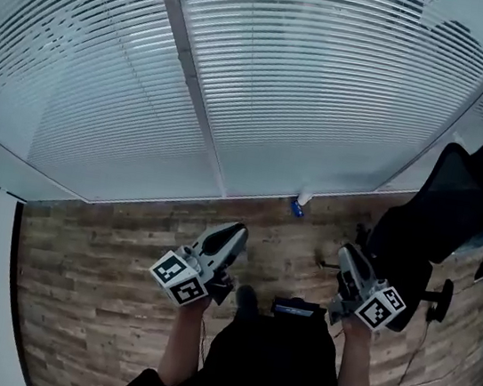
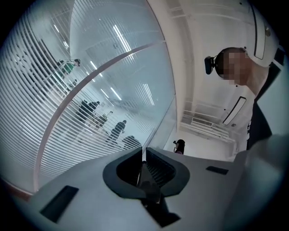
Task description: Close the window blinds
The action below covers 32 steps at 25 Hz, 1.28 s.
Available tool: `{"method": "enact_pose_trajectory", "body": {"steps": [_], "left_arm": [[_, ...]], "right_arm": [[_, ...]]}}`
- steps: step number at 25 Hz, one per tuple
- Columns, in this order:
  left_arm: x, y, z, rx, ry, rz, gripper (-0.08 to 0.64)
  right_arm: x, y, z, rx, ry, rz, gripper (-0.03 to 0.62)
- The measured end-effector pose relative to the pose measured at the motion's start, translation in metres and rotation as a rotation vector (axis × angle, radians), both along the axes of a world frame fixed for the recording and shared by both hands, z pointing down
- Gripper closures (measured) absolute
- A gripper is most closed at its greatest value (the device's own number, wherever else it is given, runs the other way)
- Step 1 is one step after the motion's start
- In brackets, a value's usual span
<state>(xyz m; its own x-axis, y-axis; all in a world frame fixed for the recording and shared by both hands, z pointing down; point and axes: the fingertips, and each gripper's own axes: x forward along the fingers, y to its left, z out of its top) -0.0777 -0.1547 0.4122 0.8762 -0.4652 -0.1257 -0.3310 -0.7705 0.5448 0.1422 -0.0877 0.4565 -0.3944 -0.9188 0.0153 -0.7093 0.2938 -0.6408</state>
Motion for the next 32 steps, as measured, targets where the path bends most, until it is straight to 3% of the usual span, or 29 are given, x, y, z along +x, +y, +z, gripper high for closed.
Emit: {"method": "enact_pose_trajectory", "body": {"steps": [7, 11, 16, 25, 32], "left_arm": [[0.006, -0.039, 0.006, -0.005, -0.054, -0.062, 0.543], [-0.008, -0.071, -0.012, 0.014, -0.077, -0.154, 0.532], [0.031, -0.124, -0.022, 0.043, -0.147, -0.221, 0.532], [0.056, -0.142, -0.016, 0.016, -0.246, -0.306, 0.495], [0.045, -0.159, 0.001, 0.018, -0.356, -0.39, 0.476]], "right_arm": [[0.019, -0.053, 0.02, -0.002, -0.049, -0.026, 0.54], [0.015, -0.103, 0.013, 0.022, -0.107, -0.091, 0.538], [0.055, -0.174, -0.004, 0.071, -0.129, -0.148, 0.539], [0.082, -0.215, 0.006, 0.035, -0.169, -0.227, 0.538], [0.09, -0.22, 0.015, 0.02, -0.173, -0.241, 0.538]]}}
